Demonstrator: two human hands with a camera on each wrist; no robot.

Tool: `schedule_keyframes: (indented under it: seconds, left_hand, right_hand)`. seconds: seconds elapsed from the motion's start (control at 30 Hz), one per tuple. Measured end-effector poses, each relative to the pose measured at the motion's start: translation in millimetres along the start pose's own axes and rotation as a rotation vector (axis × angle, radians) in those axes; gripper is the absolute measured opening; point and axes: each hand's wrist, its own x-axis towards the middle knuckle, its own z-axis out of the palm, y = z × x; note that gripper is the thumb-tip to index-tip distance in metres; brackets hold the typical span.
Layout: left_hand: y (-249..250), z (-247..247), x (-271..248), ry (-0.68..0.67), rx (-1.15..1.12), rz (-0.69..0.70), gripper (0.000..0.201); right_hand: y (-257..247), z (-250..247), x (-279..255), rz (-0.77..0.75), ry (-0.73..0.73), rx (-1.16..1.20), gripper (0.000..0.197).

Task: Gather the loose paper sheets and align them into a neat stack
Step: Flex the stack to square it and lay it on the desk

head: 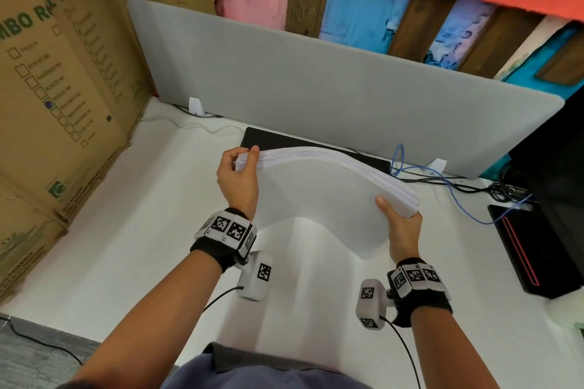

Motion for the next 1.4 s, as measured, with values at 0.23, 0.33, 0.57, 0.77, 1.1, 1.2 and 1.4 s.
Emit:
schedule_keyframes:
  seconds: [0.23,0.33,0.57,0.77,1.1,1.2,1.4]
  left_hand:
    - [4,3,2,0.045,0.022,-0.075,0.01]
    - [3,3,1,0.057,-0.014,-0.107,0.03]
    - [5,4,0,0.08,0.053,-0.077,0.028]
    - [-2,1,-2,0.044,0.016,0.006,0.017]
    - [-11,-8,-1,-0.105,0.0,0.048,0.017]
    - [-11,-8,1,-0.115,-0.005,0.035,0.012]
    - [-12,-11,1,-0.143,-0.024,0.007,0.011]
  right_hand:
    - [1,-1,0,0.008,0.014,0.006,0.092]
    - [2,-1,1,0.019,0.023,0.008,0.09]
    - [-4,2,0,0.005,0.066,0.03,0.066]
    - [-11,8,7,-0.008,0.184,0.087,0.024]
    - [-11,5,15,-0.041,0.208,0.05,0.027]
    - [-14,6,10,-0.079,0.155,0.037,0.021]
    - [-9,0,3,-0.159,0.002,-0.069,0.048]
